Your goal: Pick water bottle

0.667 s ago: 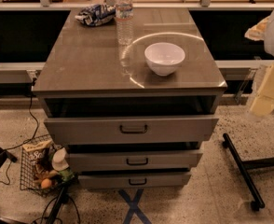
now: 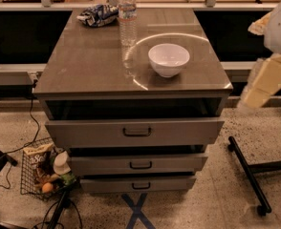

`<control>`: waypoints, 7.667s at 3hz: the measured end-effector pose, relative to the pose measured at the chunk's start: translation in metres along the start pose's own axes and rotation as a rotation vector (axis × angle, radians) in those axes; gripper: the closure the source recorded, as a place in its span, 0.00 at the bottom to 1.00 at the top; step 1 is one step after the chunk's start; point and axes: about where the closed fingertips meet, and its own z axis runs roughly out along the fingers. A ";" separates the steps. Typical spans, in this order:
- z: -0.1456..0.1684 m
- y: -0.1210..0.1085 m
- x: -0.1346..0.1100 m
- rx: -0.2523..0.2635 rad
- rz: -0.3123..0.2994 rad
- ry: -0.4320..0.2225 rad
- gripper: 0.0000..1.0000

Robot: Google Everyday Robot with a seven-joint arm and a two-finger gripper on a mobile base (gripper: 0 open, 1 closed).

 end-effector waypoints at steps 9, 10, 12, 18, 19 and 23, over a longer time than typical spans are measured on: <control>0.084 -0.198 -0.152 0.311 0.352 -0.971 0.00; 0.107 -0.221 -0.175 0.269 0.367 -1.014 0.00; 0.154 -0.254 -0.217 0.254 0.436 -0.989 0.00; 0.261 -0.289 -0.334 0.099 0.445 -1.110 0.26; 0.261 -0.287 -0.336 0.095 0.442 -1.108 0.49; 0.265 -0.282 -0.344 0.081 0.438 -1.111 1.00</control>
Offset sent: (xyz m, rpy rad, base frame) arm 0.1368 0.0061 0.0130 0.5252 -0.3725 -0.2718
